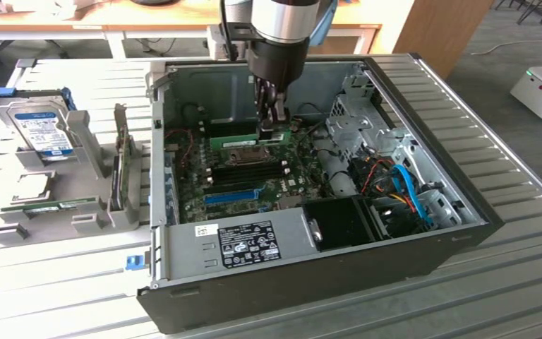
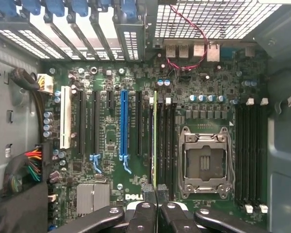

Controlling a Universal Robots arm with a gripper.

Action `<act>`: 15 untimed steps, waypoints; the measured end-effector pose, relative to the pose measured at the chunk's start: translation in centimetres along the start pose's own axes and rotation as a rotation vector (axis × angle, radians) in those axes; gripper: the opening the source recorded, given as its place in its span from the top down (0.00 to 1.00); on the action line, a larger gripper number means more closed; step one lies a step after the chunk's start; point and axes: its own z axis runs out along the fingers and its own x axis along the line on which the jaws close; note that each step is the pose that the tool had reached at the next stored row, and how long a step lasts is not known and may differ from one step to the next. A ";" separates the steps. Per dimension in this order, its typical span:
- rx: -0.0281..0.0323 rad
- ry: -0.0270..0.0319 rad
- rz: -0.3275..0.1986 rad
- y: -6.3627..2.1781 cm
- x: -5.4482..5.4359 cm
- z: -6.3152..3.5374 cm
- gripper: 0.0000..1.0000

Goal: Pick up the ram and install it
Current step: 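Insert the ram into the slot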

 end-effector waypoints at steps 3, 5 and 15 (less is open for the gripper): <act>0.0000 -0.0001 0.001 -0.01 0.0 0.38 0.88; 0.0000 -0.0001 0.001 -0.02 0.0 0.62 0.88; 0.0000 -0.0001 0.004 -0.05 0.0 1.74 0.88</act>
